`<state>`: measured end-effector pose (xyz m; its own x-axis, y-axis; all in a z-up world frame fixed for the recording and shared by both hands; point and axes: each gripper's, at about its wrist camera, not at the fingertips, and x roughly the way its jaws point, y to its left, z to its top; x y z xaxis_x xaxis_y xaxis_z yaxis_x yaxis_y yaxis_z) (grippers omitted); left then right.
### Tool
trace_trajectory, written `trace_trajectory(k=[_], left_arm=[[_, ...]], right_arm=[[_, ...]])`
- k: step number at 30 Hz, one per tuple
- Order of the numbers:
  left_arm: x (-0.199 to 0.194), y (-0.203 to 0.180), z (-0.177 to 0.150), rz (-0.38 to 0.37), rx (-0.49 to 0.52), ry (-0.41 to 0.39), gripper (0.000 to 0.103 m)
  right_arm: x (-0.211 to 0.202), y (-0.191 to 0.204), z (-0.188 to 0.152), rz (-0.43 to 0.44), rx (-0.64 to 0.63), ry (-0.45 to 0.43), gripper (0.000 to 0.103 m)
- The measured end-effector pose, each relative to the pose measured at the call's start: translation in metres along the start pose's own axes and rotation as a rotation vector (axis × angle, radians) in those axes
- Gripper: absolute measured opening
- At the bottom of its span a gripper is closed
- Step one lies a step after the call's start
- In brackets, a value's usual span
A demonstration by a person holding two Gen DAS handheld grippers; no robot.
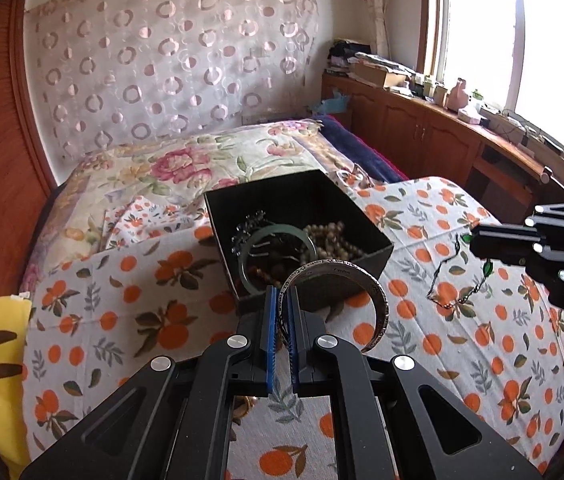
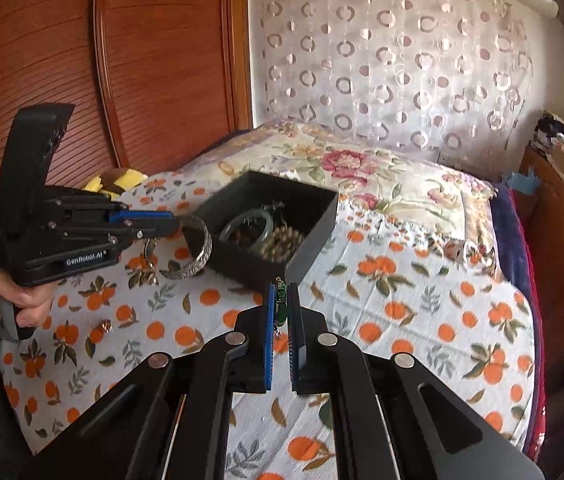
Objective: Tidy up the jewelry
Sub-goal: 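Carry both items over the box while the left gripper releases the silver bangle inside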
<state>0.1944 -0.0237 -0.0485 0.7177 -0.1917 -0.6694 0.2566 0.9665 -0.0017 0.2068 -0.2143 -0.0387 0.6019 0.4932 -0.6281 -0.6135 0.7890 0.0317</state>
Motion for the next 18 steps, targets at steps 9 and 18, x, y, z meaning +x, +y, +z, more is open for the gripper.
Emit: trace_trajectory(k=[9,18], left_arm=[[-0.007,0.009,0.012,0.012,-0.019,-0.036,0.004],[-0.004,0.025,0.034,0.038,-0.047,-0.065,0.004]], right_arm=[[0.005,-0.001,0.044,0.022,-0.028,-0.073,0.007],[0.039,-0.007,0.062,0.078,0.004,-0.088,0.007]])
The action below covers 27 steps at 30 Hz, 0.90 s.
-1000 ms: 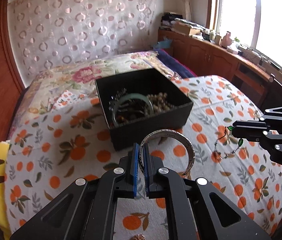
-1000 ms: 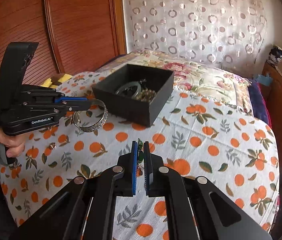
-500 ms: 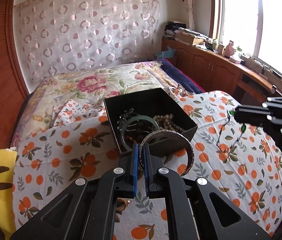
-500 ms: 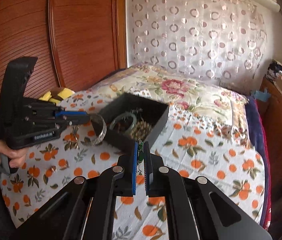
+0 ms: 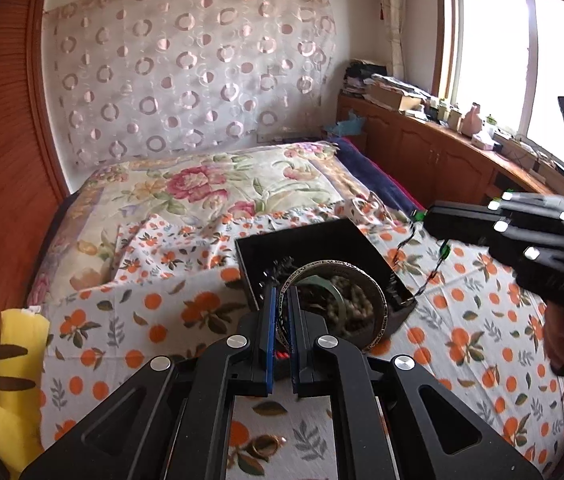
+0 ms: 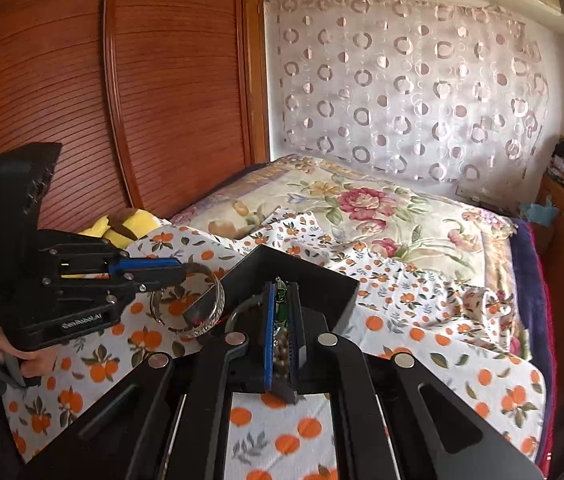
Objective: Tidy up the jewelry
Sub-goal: 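Carry both items over the box while the left gripper releases the silver bangle inside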
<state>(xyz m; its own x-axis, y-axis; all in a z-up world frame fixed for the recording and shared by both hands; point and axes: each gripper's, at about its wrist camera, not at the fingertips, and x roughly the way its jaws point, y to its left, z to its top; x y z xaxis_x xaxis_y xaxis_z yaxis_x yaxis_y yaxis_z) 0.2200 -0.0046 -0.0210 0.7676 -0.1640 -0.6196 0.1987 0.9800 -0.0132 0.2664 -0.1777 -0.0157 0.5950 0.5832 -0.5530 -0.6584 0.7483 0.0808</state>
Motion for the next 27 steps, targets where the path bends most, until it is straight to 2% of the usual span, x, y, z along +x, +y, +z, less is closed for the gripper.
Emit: trace_trajectory(k=[7,15,27], left_arm=[[0.012,0.01,0.013,0.019,-0.014,0.003,0.004],[0.039,0.003,0.022,0.011,-0.013,0.023,0.005],[0.061,0.0,0.03,-0.005,-0.014,0.038,0.005]], right_arm=[[0.022,-0.007,-0.011,0.036,0.047,0.021,0.007],[0.027,-0.008,-0.016,0.07,0.068,0.025,0.008],[0.022,-0.014,-0.018,0.044,0.096,0.021,0.011]])
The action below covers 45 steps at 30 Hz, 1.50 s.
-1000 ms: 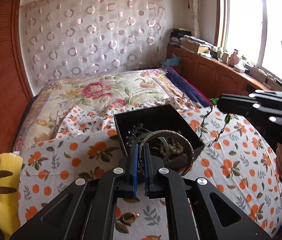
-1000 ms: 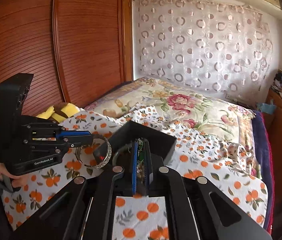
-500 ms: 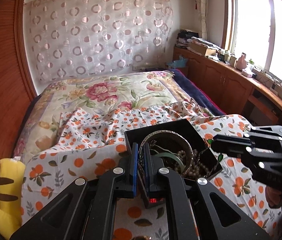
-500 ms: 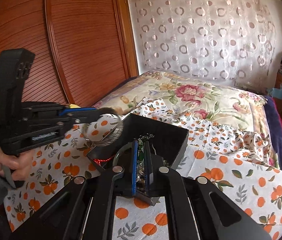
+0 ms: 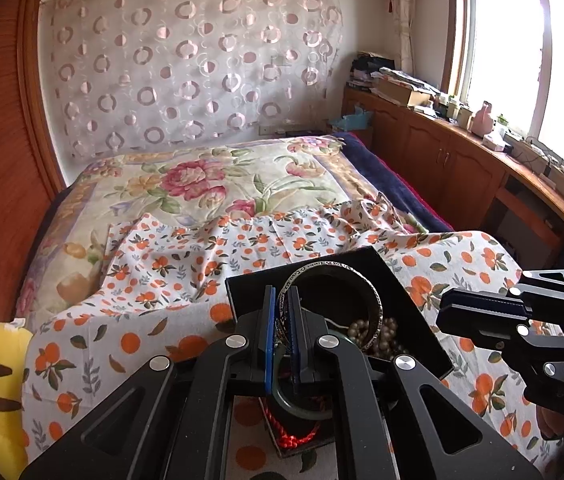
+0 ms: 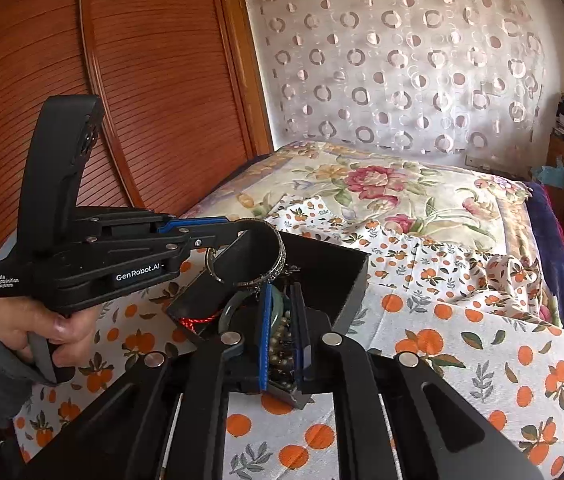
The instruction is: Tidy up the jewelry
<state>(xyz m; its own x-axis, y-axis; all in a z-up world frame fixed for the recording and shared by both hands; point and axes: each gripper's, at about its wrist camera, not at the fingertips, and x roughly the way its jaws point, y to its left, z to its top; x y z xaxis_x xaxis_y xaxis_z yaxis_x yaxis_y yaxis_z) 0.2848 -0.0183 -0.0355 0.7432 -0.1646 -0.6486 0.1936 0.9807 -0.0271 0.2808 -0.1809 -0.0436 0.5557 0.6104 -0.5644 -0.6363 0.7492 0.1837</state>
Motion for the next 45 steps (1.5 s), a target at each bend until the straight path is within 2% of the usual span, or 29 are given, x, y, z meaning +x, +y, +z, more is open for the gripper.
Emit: trace_trajectory(k=[10,14,18,21,23,24,25,33,37,45], left_arm=[[-0.016,0.0,0.001,-0.019,0.005,-0.022,0.008],[-0.039,0.008,-0.008,-0.016,0.002,-0.036,0.009],[-0.057,0.017,-0.027,-0.006,0.004,-0.024,0.014],[-0.067,0.024,-0.048,0.0,0.006,0.006,0.014],[-0.07,0.027,-0.059,0.001,0.006,0.025,0.016],[-0.072,0.029,-0.064,-0.001,0.006,0.035,0.02],[-0.072,0.03,-0.071,-0.002,0.006,0.045,0.025],[-0.062,0.029,-0.108,-0.035,0.032,0.135,0.043],[-0.049,0.026,-0.118,-0.061,0.043,0.18,0.043],[-0.041,0.021,-0.125,-0.083,0.056,0.203,0.042]], right_arm=[[-0.006,0.005,0.004,-0.017,-0.015,-0.004,0.011],[-0.011,0.018,0.003,-0.013,-0.041,0.009,0.011],[-0.015,0.033,-0.005,-0.009,-0.062,0.029,0.011],[-0.016,0.046,-0.017,0.002,-0.068,0.048,0.011],[-0.016,0.053,-0.022,0.011,-0.067,0.057,0.02],[-0.016,0.059,-0.028,0.017,-0.068,0.065,0.028],[-0.014,0.064,-0.032,0.019,-0.072,0.074,0.03],[-0.006,0.079,-0.063,0.014,-0.061,0.141,0.03],[-0.005,0.08,-0.072,0.0,-0.05,0.156,0.03],[-0.003,0.08,-0.079,-0.004,-0.046,0.176,0.03]])
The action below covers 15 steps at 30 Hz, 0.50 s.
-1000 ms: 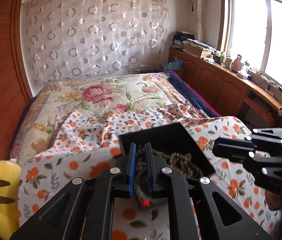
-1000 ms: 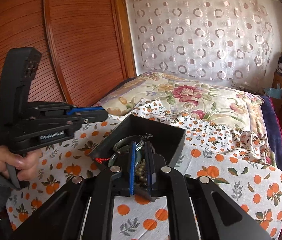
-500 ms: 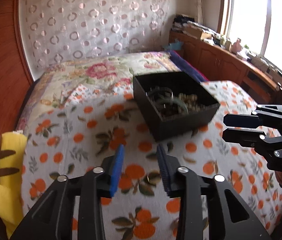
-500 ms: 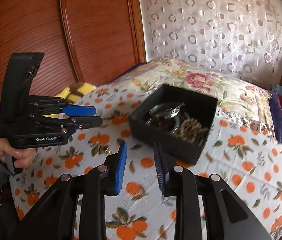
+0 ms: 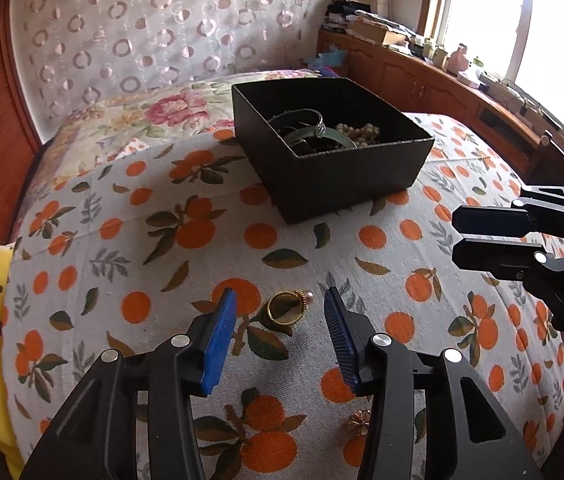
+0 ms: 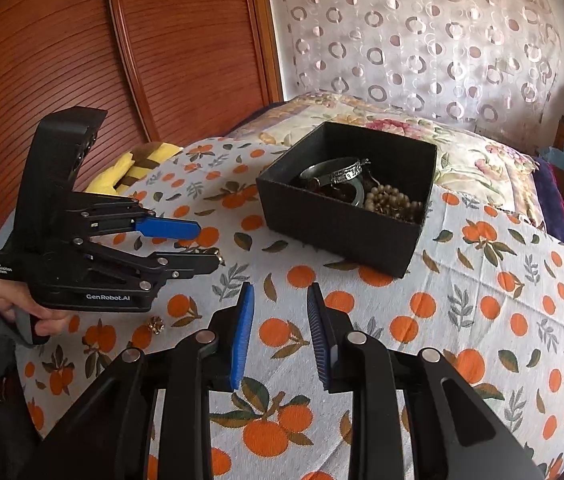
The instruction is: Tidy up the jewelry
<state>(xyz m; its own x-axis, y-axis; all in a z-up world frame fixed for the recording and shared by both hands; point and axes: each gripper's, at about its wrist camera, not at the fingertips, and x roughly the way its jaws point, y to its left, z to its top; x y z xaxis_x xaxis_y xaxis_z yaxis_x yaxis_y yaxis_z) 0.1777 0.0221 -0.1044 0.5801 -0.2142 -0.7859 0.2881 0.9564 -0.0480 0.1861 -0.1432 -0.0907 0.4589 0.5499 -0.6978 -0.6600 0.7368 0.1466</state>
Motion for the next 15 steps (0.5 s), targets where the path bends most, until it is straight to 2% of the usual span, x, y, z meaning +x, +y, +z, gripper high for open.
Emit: trace_trajectory(k=[7,15], left_arm=[[0.002,-0.002,-0.005,0.019,0.014,-0.009,0.018],[-0.019,0.013,-0.011,0.051,-0.043,-0.055,0.018]], right_arm=[[0.004,0.009,-0.004,0.019,-0.015,0.017,0.03],[0.017,0.036,-0.007,0.078,-0.058,0.047,0.03]])
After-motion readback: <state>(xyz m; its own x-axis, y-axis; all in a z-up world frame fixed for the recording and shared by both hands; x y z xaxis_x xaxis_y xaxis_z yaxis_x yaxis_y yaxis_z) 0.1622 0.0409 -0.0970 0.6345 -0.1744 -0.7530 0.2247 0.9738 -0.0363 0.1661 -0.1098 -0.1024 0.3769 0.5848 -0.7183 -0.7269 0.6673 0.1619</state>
